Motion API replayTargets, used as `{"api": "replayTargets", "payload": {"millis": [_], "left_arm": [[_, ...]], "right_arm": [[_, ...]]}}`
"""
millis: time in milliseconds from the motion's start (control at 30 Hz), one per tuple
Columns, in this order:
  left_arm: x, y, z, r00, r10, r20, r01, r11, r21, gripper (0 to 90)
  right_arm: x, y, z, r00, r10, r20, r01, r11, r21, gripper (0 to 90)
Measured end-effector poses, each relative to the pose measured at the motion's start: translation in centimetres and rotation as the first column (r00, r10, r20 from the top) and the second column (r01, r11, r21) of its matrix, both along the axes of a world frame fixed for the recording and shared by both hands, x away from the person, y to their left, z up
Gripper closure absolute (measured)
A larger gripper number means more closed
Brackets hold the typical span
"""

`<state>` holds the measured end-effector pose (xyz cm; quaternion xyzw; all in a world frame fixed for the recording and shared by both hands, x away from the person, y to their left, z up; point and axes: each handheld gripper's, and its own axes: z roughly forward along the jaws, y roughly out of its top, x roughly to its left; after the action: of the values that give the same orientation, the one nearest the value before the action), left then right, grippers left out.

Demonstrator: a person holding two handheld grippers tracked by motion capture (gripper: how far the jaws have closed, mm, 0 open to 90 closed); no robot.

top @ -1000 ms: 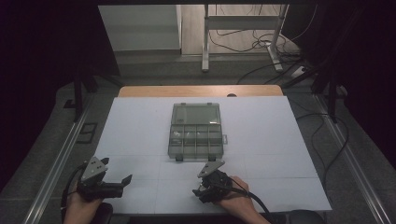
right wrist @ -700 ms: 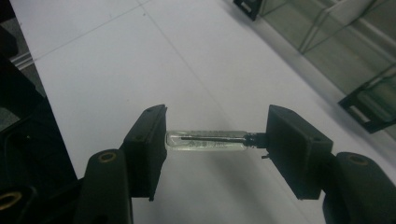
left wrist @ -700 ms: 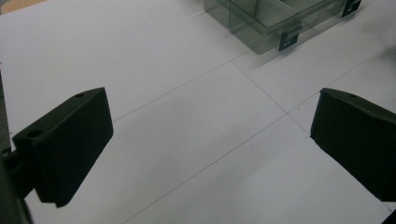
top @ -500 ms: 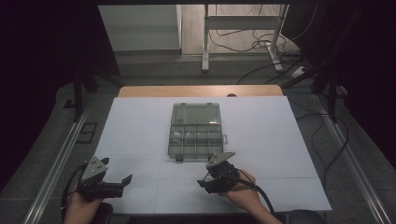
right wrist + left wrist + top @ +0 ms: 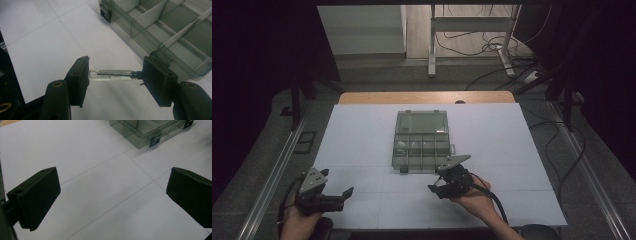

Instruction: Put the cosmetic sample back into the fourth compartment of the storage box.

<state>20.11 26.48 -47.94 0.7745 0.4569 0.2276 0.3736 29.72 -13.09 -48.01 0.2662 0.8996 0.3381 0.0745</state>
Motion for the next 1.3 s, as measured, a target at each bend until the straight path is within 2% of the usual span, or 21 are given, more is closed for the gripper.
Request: {"api": "replayTargets", "payload": {"millis": [300, 1300], "left_arm": [[0.0, 0.0, 0.0, 1.0000, 0.000, -0.003, 0.000, 1.0000, -0.002, 0.0], [0.2, 0.0, 0.0, 1.0000, -0.001, -0.008, 0.001, 1.0000, 0.001, 0.0]], "right_arm": [[1.7, -0.6, 0.7, 0.9993, -0.038, 0.000, 0.038, 0.999, 0.028, 39.4], [6.6, -1.1, 1.0, 0.9938, -0.111, 0.002, 0.111, 0.993, 0.043, 39.4]]}}
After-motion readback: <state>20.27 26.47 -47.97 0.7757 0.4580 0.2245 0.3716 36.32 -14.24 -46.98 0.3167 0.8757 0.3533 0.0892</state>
